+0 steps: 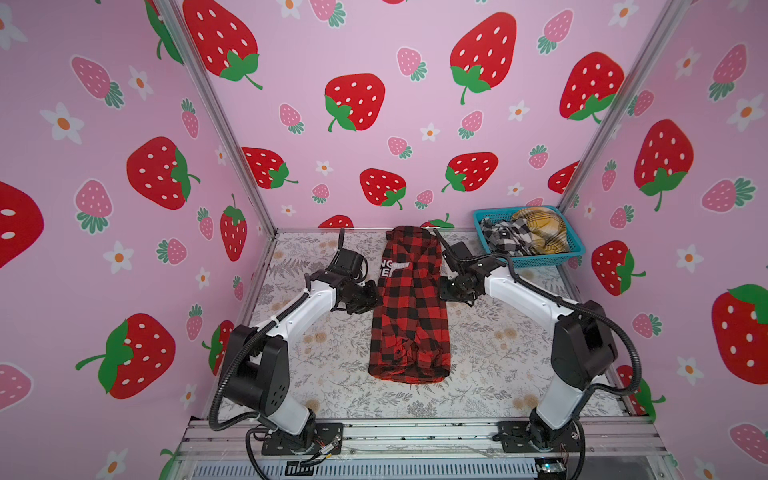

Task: Fold and stack the long sleeve shirts

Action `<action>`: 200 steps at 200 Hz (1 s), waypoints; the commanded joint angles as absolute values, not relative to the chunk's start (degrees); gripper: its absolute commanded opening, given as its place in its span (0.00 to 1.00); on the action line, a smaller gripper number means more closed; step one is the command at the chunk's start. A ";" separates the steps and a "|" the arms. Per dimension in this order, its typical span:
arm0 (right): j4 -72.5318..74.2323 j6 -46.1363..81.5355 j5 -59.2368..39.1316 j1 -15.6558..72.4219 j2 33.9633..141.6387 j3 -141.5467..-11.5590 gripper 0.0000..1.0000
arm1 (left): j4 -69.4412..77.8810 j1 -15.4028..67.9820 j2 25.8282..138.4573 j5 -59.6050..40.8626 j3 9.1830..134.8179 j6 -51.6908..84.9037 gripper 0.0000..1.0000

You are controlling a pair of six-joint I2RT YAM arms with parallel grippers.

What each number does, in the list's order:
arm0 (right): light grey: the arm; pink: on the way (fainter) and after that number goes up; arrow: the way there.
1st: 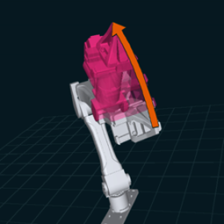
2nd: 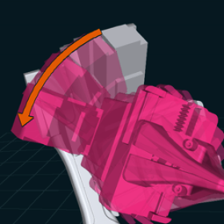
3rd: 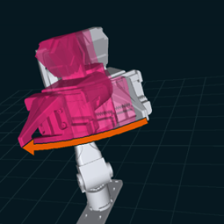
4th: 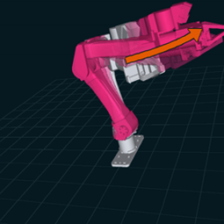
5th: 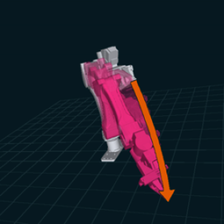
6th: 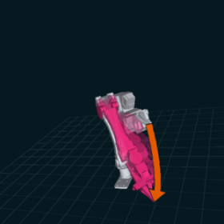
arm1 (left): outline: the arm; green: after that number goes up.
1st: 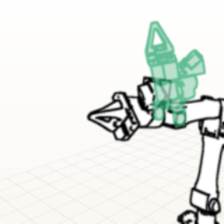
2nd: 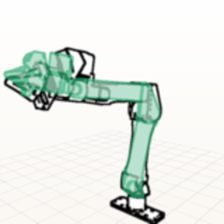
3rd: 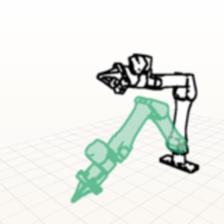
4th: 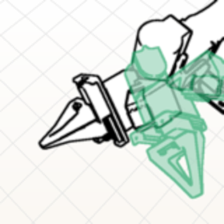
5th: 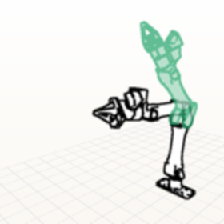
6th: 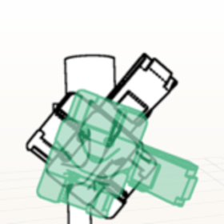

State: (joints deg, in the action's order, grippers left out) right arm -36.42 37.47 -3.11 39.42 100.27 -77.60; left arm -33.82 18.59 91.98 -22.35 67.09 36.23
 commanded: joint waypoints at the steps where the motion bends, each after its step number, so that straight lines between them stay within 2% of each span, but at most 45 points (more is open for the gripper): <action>1: -30.38 42.38 -8.31 42.75 101.58 -72.55 0.34 | -37.66 18.11 95.93 -25.48 65.64 34.50 0.26; 28: -24.63 45.18 -12.80 45.26 104.58 -67.94 0.28 | -31.52 21.45 97.41 -28.92 61.88 37.43 0.26; 52: -23.12 46.68 -12.66 45.78 106.83 -65.25 0.24 | -28.36 24.91 99.25 -29.25 59.41 39.56 0.24; 79: -25.91 46.88 -8.73 45.47 108.70 -64.37 0.20 | -27.77 29.13 101.39 -28.93 57.61 40.25 0.21; 126: -28.38 44.96 -4.58 43.39 105.82 -64.51 0.20 | -27.37 34.18 102.17 -30.15 56.64 41.42 0.20; 152: -31.13 42.65 -4.12 44.02 100.38 -64.52 0.28 | -32.12 33.58 95.66 -28.53 58.21 40.49 0.26; 177: -34.92 42.25 -2.25 44.54 92.51 -61.16 0.45 | -39.93 31.93 87.17 -24.65 58.05 39.39 0.38; 200: -35.40 43.36 -4.78 44.14 86.18 -55.17 0.62 | -44.54 27.87 80.57 -25.85 53.52 39.92 0.41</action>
State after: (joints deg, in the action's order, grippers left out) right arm -31.09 42.94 -4.51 44.14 91.79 -60.01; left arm -35.68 31.35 85.62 -26.46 56.27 40.14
